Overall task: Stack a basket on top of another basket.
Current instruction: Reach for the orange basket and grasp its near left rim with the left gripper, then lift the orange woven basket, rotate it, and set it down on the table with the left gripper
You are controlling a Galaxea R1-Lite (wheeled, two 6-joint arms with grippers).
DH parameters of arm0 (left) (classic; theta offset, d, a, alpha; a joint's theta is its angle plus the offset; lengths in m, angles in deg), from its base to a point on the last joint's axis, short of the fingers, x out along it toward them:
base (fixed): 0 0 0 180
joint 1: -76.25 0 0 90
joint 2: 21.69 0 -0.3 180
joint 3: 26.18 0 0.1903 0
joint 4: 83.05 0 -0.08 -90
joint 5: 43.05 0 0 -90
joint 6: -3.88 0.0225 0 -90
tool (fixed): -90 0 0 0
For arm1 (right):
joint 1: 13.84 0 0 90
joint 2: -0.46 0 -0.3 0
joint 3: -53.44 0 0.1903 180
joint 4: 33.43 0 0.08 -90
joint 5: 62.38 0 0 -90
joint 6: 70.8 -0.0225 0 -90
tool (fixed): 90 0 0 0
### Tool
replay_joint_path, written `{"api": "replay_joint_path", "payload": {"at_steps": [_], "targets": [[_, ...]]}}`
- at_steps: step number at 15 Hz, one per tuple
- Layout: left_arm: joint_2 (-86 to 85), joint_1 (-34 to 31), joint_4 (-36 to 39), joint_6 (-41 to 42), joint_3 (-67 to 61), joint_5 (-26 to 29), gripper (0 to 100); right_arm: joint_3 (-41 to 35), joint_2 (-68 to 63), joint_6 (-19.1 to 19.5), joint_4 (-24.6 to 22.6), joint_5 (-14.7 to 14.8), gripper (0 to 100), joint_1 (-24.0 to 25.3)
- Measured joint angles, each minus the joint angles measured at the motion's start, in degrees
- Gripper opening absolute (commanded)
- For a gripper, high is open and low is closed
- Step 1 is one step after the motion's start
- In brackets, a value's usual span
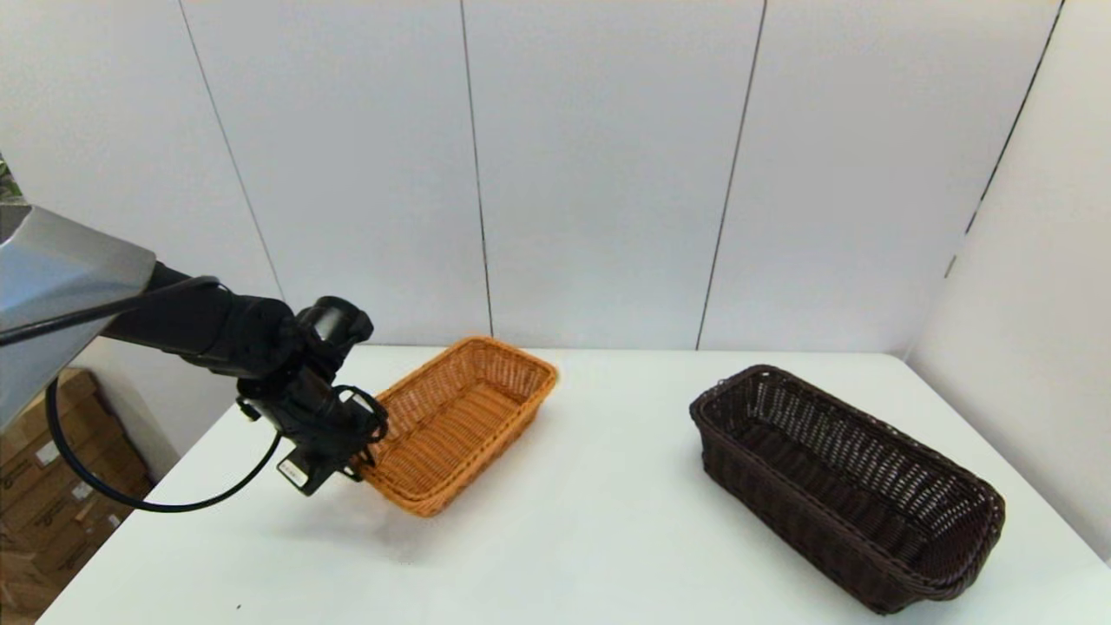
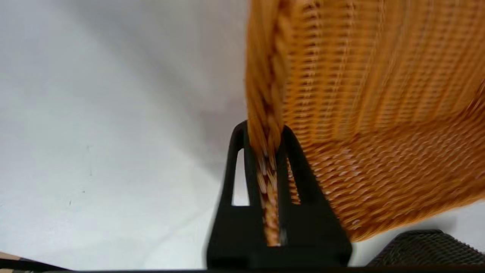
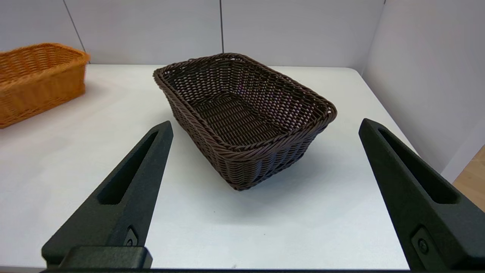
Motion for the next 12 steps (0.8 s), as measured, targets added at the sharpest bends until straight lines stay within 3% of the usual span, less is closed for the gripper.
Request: {"api": "replay_joint_path", "payload": {"at_steps": [12], "targets": [[-1.2, 0.0, -0.2, 0.3, -0.8, 3.2, 0, 0.0, 0.0, 0.0, 0.0, 0.0, 100, 0.0]]}}
